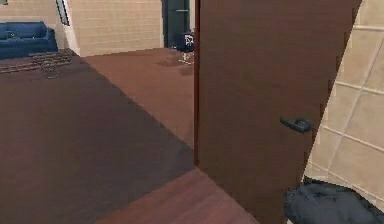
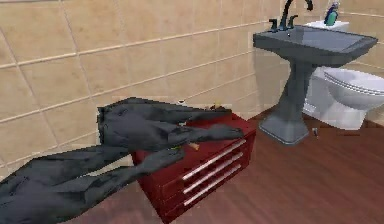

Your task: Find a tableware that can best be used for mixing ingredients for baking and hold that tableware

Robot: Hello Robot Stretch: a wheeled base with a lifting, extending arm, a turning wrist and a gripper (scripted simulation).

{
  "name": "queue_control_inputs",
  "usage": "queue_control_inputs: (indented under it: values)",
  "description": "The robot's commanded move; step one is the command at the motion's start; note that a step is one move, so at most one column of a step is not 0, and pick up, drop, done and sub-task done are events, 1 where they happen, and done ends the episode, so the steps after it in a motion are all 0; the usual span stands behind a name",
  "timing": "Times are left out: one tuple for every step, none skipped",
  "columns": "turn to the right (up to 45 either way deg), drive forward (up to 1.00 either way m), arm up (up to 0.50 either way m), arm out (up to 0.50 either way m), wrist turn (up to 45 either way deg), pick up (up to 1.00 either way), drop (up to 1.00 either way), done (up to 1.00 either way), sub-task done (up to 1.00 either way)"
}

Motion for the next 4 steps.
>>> queue_control_inputs:
  values:
    - [-21.0, 0.00, 0.00, 0.00, 0.0, 0.00, 0.00, 0.00, 0.00]
    - [0.0, 1.00, 0.00, 0.00, 0.0, 0.00, 0.00, 0.00, 0.00]
    - [0.0, 0.65, 0.00, 0.00, 0.0, 0.00, 0.00, 0.00, 0.00]
    - [-36.0, 0.00, 0.00, 0.00, 0.0, 0.00, 0.00, 0.00, 0.00]
